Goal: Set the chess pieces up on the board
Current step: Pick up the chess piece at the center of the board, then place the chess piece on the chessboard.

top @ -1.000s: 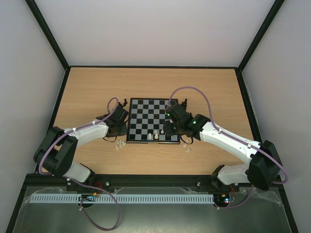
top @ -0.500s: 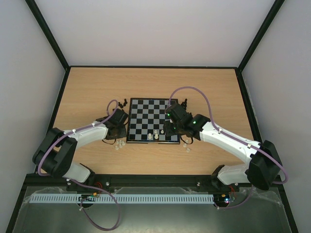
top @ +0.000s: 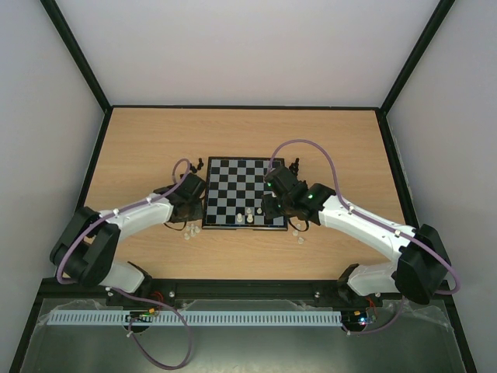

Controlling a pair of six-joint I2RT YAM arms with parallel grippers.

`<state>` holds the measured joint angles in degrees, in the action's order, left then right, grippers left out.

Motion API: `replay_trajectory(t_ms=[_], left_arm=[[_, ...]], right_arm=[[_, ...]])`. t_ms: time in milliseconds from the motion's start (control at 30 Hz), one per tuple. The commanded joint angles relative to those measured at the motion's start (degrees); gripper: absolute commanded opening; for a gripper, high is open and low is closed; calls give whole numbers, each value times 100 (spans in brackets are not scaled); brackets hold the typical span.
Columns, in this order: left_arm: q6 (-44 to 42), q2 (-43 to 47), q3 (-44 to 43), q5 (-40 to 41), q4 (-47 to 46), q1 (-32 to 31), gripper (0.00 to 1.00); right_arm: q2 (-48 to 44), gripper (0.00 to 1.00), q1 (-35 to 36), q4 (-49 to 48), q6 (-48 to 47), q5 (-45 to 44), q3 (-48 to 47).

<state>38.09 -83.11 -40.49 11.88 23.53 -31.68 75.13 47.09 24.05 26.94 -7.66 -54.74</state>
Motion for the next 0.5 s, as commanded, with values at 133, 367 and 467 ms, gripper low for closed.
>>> replay_trajectory(t_ms=[133,367,467], left_arm=[[-41,217,-934,174,698,-437,4],[-188,-541,-1746,129,829,-959,5],[-261,-940,-2033,50,774,-1138,4]], right_arm=[[-129,42,-11,300,-83,-97,-89],[-332,42,-13,647,-94,-385,-265],[-387,42,-14,756,-92,-438,-333]])
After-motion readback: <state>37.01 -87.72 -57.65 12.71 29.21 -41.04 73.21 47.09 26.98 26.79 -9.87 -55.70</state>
